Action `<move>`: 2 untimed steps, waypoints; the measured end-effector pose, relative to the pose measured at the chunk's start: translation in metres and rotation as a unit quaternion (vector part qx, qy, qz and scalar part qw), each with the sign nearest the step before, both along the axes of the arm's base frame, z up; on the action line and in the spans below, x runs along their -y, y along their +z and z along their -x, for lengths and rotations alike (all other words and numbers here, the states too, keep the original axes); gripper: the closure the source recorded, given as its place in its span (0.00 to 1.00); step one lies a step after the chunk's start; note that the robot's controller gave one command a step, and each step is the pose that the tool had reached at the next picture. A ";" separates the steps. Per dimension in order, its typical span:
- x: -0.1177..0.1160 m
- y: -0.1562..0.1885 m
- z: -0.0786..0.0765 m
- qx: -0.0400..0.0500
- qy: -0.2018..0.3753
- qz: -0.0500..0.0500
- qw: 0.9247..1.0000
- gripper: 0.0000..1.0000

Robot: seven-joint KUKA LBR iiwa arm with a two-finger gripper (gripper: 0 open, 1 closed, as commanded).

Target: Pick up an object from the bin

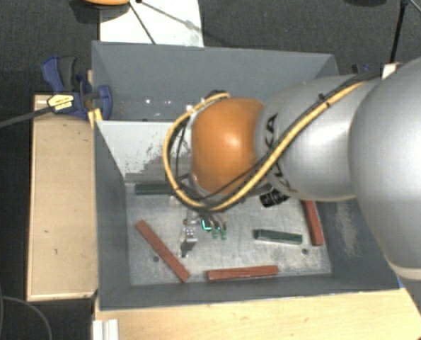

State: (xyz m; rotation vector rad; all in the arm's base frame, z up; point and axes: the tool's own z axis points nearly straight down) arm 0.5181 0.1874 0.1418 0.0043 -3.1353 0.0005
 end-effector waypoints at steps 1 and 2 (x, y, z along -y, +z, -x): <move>0.001 0.004 -0.002 0.004 -0.002 -0.001 1.000 0.00; 0.001 0.003 -0.002 0.004 -0.005 -0.001 1.000 0.00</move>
Offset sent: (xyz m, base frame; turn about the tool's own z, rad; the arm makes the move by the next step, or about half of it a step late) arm -0.0233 0.0148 -0.0718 0.3839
